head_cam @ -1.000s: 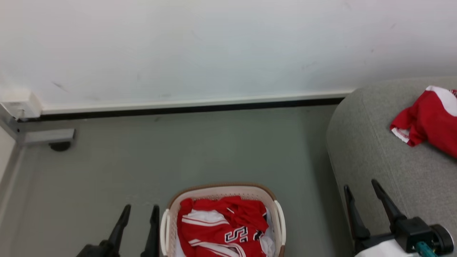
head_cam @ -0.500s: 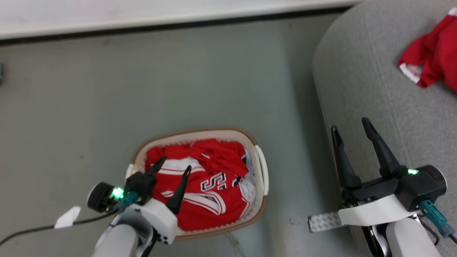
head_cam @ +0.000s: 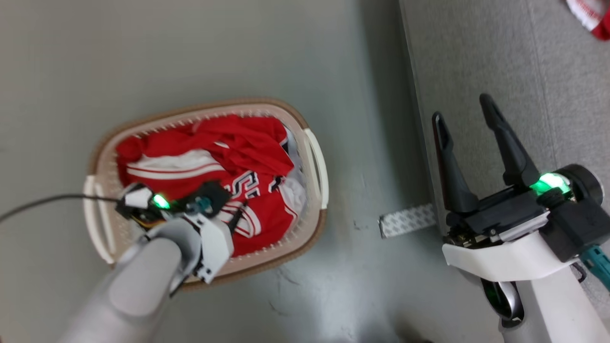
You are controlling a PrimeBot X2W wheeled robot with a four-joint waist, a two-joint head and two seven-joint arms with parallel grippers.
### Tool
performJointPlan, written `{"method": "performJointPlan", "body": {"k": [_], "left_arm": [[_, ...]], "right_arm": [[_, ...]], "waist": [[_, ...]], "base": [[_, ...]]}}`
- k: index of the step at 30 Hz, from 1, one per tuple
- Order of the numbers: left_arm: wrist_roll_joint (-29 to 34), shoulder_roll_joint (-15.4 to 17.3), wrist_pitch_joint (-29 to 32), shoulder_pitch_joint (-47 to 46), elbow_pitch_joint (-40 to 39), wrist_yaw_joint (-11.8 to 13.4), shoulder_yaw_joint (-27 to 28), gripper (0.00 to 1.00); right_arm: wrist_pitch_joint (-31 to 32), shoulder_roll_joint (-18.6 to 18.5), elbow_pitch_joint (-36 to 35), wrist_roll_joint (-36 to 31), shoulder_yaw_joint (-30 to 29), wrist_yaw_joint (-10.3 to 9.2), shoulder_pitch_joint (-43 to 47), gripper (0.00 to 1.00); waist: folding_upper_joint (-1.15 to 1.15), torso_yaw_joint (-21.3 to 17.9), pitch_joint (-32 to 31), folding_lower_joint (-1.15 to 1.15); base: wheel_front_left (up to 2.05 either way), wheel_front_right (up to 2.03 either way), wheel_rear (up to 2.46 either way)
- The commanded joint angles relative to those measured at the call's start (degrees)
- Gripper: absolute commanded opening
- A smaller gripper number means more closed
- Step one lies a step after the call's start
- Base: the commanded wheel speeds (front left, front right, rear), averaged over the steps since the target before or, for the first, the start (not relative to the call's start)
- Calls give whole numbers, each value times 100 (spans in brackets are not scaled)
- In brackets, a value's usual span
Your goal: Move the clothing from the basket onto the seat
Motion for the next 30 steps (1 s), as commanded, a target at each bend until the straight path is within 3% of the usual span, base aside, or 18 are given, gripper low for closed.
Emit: {"method": "performJointPlan", "body": {"k": [1, 6, 17, 18, 19, 20, 30], "left_arm": [[-96, 83, 17, -133, 80, 8, -89, 100], [-289, 196, 10, -683, 432, 8, -620, 100], [-738, -19, -226, -1397, 1393, 7, -1444, 100], [-791, -40, -292, -1423, 1473, 7, -1487, 75], [-816, -66, -359, -1469, 1542, 7, -1516, 44], [-855, -105, -400, -1492, 1603, 7, -1564, 0], [-1566, -277, -1017, -1643, 1735, 7, -1835, 0]], "right_arm": [[-9, -1, -82, 25, 2, -12, -74, 100], [-9, -1, -376, 11, -64, -12, -106, 100], [-9, -1, -715, -164, -341, -12, 365, 100], [-9, -1, -745, -206, -349, -12, 401, 100], [-9, -2, -774, -235, -362, -12, 436, 100], [-9, -2, -793, -262, -376, -12, 467, 100], [-10, -2, -716, -223, -388, -12, 284, 100]], "waist": [[0, -257, 411, -2], [0, -311, 827, -2], [0, -45, 1121, -2], [0, -11, 1133, -2], [0, 22, 1144, -2], [0, 50, 1150, -2], [0, 148, 1017, -2]], "base": [[0, 0, 0], [0, 0, 0], [6, 6, 6], [11, 11, 11], [8, 8, 8], [4, 4, 4], [0, 0, 0]]}}
